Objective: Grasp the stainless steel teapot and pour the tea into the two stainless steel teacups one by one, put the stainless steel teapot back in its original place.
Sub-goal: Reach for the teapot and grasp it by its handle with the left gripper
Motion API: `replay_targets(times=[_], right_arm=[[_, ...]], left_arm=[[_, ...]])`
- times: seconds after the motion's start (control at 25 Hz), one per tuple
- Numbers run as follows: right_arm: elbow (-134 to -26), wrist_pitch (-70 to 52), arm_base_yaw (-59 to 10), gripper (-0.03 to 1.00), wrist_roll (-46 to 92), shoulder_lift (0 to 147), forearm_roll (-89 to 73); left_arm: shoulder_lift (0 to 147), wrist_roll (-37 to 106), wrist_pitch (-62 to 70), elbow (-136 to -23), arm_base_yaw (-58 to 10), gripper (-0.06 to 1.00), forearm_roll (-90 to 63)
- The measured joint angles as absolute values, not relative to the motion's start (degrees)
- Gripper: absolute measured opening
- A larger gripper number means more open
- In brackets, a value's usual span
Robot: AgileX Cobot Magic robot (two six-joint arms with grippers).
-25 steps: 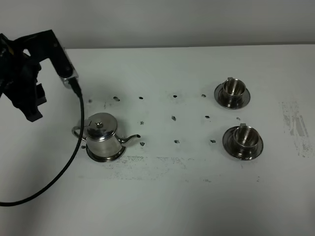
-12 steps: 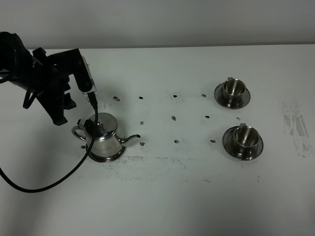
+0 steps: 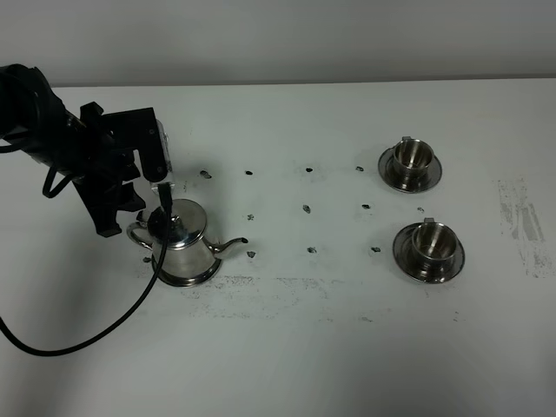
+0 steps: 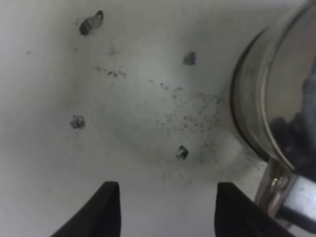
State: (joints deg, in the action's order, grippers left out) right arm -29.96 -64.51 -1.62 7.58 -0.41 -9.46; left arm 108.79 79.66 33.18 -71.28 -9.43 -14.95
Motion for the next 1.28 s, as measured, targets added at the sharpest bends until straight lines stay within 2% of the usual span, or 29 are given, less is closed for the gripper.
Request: replay_targets(times=[0.84,1.28], right_arm=[[-30.0,-64.5,-1.6,0.33,7.6,-0.4,-9.5],[-30.0,-64.5,-1.6,0.33,7.6,-0.4,-9.5]], left_arm=[[108.6,79.4,46.0,-71.3,-9.4,0.43,-14.9],[94.1,63.6,53.6,-71.3,-9.4,0.43,-9.1]])
